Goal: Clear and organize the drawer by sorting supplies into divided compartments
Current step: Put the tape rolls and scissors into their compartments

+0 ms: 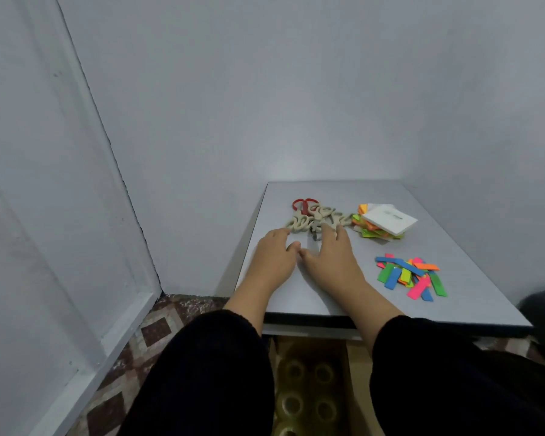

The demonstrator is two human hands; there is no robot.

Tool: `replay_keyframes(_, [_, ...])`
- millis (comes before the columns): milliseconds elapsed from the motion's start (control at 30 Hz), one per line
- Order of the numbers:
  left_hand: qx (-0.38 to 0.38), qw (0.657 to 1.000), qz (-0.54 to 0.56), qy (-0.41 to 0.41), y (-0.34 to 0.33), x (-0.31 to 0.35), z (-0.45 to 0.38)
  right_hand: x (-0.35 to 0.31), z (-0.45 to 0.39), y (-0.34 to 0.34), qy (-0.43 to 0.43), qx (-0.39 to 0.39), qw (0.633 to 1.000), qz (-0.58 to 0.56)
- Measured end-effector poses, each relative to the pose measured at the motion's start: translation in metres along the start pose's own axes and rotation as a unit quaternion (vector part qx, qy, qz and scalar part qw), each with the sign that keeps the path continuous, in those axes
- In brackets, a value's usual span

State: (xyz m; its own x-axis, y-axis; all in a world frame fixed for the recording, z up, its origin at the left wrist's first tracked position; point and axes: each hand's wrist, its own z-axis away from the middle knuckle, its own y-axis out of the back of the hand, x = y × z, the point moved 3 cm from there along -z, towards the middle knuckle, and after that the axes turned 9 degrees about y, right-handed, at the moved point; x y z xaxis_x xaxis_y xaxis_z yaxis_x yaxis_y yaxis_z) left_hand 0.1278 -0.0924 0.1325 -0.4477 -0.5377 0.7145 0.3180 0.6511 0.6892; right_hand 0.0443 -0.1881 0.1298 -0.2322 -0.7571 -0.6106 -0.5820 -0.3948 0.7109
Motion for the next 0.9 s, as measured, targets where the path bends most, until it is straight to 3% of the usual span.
replay_keyframes(133, [0.035, 0.999, 0.015, -0.021, -0.007, 0.001, -0.03, 0.005, -0.03, -0.005, 0.047, 0.04, 0.994, 0.089])
replay_keyframes(233, [0.054, 0.998, 0.021, -0.016, -0.01, -0.001, -0.046, 0.01, -0.045, -0.01, 0.045, 0.026, 0.992, 0.114])
replay_keyframes(400, [0.072, 0.995, -0.069, -0.019, -0.017, 0.0, -0.077, 0.017, -0.068, -0.02, 0.024, -0.005, 0.989, 0.146])
replay_keyframes(600, [0.016, 0.988, -0.151, -0.013, -0.029, 0.0, -0.09, 0.024, -0.071, -0.024, -0.016, -0.076, 0.984, 0.159])
replay_keyframes(900, [0.002, 0.989, -0.149, -0.016, -0.025, 0.002, -0.083, 0.027, -0.072, -0.024, 0.013, -0.056, 0.983, 0.176])
